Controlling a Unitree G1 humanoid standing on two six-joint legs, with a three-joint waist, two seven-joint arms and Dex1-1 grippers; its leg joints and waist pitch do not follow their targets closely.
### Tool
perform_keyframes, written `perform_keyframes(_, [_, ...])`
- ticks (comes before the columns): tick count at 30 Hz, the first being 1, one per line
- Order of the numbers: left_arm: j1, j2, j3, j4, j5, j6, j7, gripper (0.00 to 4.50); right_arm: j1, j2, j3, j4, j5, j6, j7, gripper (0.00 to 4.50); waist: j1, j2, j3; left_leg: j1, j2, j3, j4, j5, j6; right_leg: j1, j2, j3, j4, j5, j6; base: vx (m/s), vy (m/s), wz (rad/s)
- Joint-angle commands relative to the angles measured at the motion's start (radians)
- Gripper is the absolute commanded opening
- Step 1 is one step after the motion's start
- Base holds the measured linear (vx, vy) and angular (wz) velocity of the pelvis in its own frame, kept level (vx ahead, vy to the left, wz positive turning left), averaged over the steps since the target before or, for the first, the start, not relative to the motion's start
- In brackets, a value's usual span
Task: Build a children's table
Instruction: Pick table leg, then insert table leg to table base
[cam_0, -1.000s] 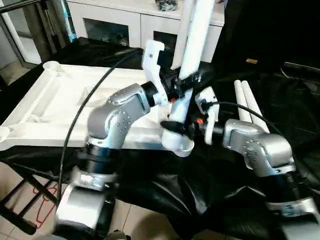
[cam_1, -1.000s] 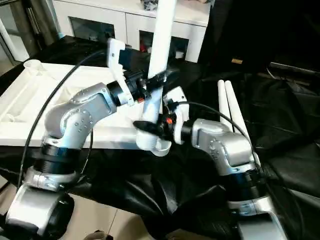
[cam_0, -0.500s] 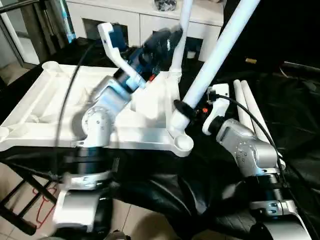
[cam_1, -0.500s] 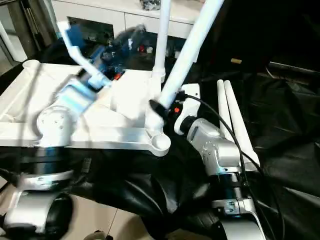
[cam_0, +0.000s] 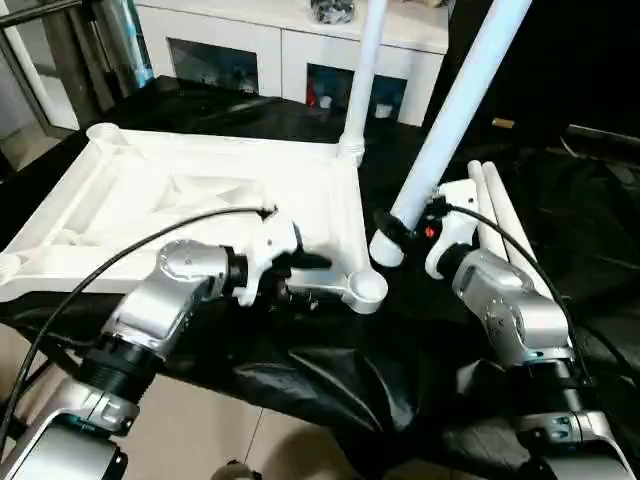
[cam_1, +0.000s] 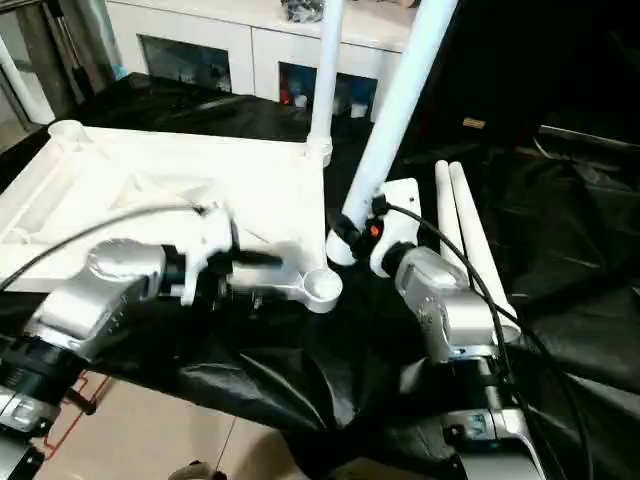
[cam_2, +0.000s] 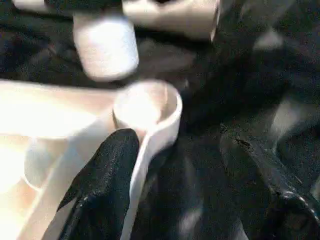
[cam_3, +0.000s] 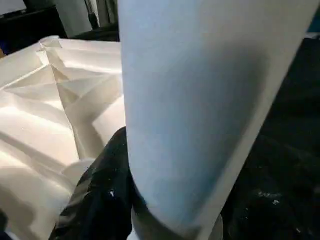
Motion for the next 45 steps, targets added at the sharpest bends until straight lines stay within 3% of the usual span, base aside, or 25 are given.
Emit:
perform_keyframes(1, [-0.031,-0.004,-0.014,0.047,0.033,-0.041,-0.010,2.80,0.001,-0.012,0.005,-0.024,-0.014,-0.011,0.010,1.89,-0.002,0.008,-0.078,0.014,0.036,-0.009,-0.071,-0.173,-0.034,0.057,-0.084,0.059,-0.078,-0.220,-0.137,0.000,0.000,0.00])
perform_keyframes(2, [-0.048,-0.012,-0.013,0.089,0.040,-0.056,0.000,2.69,0.004,-0.014,0.008,-0.027,-0.016,-0.010,0.012,1.89,-0.002,0.005,-0.077,0.013,0.035,-0.008,-0.071,-0.172,-0.032,0.056,-0.083,0.058,-0.079,-0.223,-0.140,0.000,0.000,0.00])
perform_keyframes(3, [-0.080,-0.028,-0.011,0.162,0.052,-0.084,0.017,2.61,0.009,-0.017,0.011,-0.033,-0.018,-0.007,0.015,1.89,-0.001,0.019,-0.077,0.015,0.034,-0.009,-0.070,-0.174,-0.033,0.054,-0.083,0.059,-0.080,-0.222,-0.141,0.000,0.000,0.00])
perform_keyframes(5, [-0.091,-0.033,-0.010,0.185,0.056,-0.092,0.023,2.43,0.011,-0.017,0.012,-0.036,-0.019,-0.006,0.015,1.89,-0.002,0.009,-0.079,0.014,0.034,-0.009,-0.069,-0.175,-0.031,0.058,-0.083,0.058,-0.079,-0.211,-0.146,0.000,0.000,0.00])
perform_keyframes(7, [-0.130,-0.045,-0.003,0.283,0.071,-0.124,0.018,2.29,0.018,-0.021,0.019,-0.046,-0.022,-0.003,0.020,1.89,-0.002,0.017,-0.080,0.014,0.033,-0.009,-0.068,-0.171,-0.029,0.057,-0.082,0.058,-0.078,-0.193,-0.151,0.000,0.000,0.00])
perform_keyframes(9, [-0.144,-0.049,-0.001,0.320,0.078,-0.137,0.007,2.16,0.020,-0.022,0.020,-0.049,-0.022,-0.001,0.020,1.89,-0.002,0.013,-0.082,0.013,0.036,-0.011,-0.069,-0.160,-0.026,0.060,-0.084,0.058,-0.074,-0.158,-0.164,0.000,0.000,0.00])
perform_keyframes(10, [-0.154,-0.053,0.002,0.346,0.082,-0.148,0.003,2.12,0.022,-0.023,0.020,-0.051,-0.023,0.000,0.021,1.89,-0.001,0.021,-0.082,0.014,0.035,-0.011,-0.067,-0.153,-0.022,0.058,-0.082,0.058,-0.072,-0.139,-0.172,0.000,0.000,0.00])
perform_keyframes(11, [-0.162,-0.055,0.004,0.364,0.083,-0.152,-0.002,1.90,0.023,-0.025,0.021,-0.054,-0.023,0.002,0.021,1.89,-0.003,0.016,-0.083,0.013,0.035,-0.010,-0.067,-0.152,-0.021,0.061,-0.082,0.058,-0.072,-0.123,-0.180,0.000,0.000,0.00])
perform_keyframes(12, [-0.172,-0.059,0.006,0.391,0.087,-0.163,-0.013,1.77,0.025,-0.025,0.021,-0.057,-0.025,0.003,0.023,1.89,-0.002,0.019,-0.083,0.014,0.035,-0.010,-0.066,-0.154,-0.021,0.061,-0.083,0.058,-0.070,-0.118,-0.185,0.000,0.000,0.00])
perform_keyframes(17, [-0.215,-0.071,0.000,0.500,0.112,-0.216,-0.039,1.56,0.031,-0.030,0.021,-0.065,-0.029,0.007,0.023,1.89,-0.002,0.019,-0.080,0.014,0.036,-0.011,-0.068,-0.186,-0.024,0.061,-0.085,0.057,-0.080,-0.170,-0.186,0.000,0.000,0.00])
perform_keyframes(18, [-0.220,-0.072,0.001,0.511,0.115,-0.221,-0.041,1.28,0.032,-0.031,0.021,-0.067,-0.028,0.008,0.023,1.89,-0.001,0.019,-0.080,0.015,0.036,-0.011,-0.068,-0.186,-0.025,0.062,-0.086,0.057,-0.078,-0.169,-0.186,0.000,0.000,0.00])
perform_keyframes(22, [-0.235,-0.077,0.001,0.546,0.125,-0.240,-0.044,1.17,0.037,-0.034,0.022,-0.079,-0.026,0.015,0.024,1.89,0.000,0.019,-0.081,0.015,0.038,-0.012,-0.068,-0.184,-0.020,0.062,-0.088,0.057,-0.076,-0.156,-0.197,0.000,0.000,0.00])
perform_keyframes(23, [-0.243,-0.078,0.002,0.564,0.130,-0.250,-0.046,0.84,0.039,-0.036,0.025,-0.084,-0.026,0.019,0.028,1.89,-0.001,0.025,-0.081,0.018,0.039,-0.011,-0.068,-0.189,-0.021,0.060,-0.086,0.057,-0.078,-0.148,-0.202,0.000,0.000,0.00])
perform_keyframes(27, [-0.257,-0.077,-0.003,0.610,0.158,-0.278,-0.061,0.69,0.043,-0.039,0.028,-0.086,-0.028,0.021,0.034,1.89,0.000,0.021,-0.080,0.015,0.036,-0.011,-0.067,-0.184,-0.016,0.064,-0.088,0.058,-0.078,-0.152,-0.200,0.000,0.000,0.00])
perform_keyframes(29, [-0.259,-0.078,-0.002,0.623,0.163,-0.287,-0.067,0.38,0.044,-0.039,0.028,-0.088,-0.029,0.022,0.034,1.89,0.000,0.022,-0.080,0.016,0.038,-0.012,-0.067,-0.189,-0.016,0.064,-0.088,0.057,-0.079,-0.162,-0.199,0.000,0.000,0.00])
perform_keyframes(40, [-0.264,-0.075,-0.006,0.662,0.204,-0.316,-0.080,0.00,0.040,-0.046,0.038,-0.109,0.000,0.064,0.083,1.89,-0.008,0.020,-0.080,0.014,0.037,-0.012,-0.067,-0.184,-0.004,0.066,-0.088,0.056,-0.077,-0.149,-0.216,0.000,0.000,0.00])
perform_keyframes(42, [-0.261,-0.079,0.001,0.655,0.198,-0.295,-0.072,0.00,0.039,-0.052,0.040,-0.127,0.025,0.092,0.114,1.89,-0.008,0.020,-0.079,0.015,0.038,-0.012,-0.067,-0.189,0.001,0.068,-0.089,0.057,-0.077,-0.152,-0.218,0.000,0.000,0.00])
perform_keyframes(43, [-0.252,-0.082,0.007,0.634,0.194,-0.243,-0.059,0.00,0.042,-0.066,0.050,-0.160,0.059,0.129,0.161,1.89,-0.007,0.023,-0.078,0.014,0.039,-0.013,-0.067,-0.191,0.001,0.067,-0.091,0.057,-0.079,-0.161,-0.217,0.000,0.000,0.00])
perform_keyframes(45, [-0.240,-0.096,0.025,0.605,0.170,-0.182,-0.056,0.00,0.043,-0.081,0.062,-0.178,0.075,0.156,0.192,1.89,-0.006,0.020,-0.078,0.015,0.041,-0.013,-0.067,-0.194,0.004,0.068,-0.090,0.056,-0.077,-0.159,-0.222,0.000,0.000,0.00])
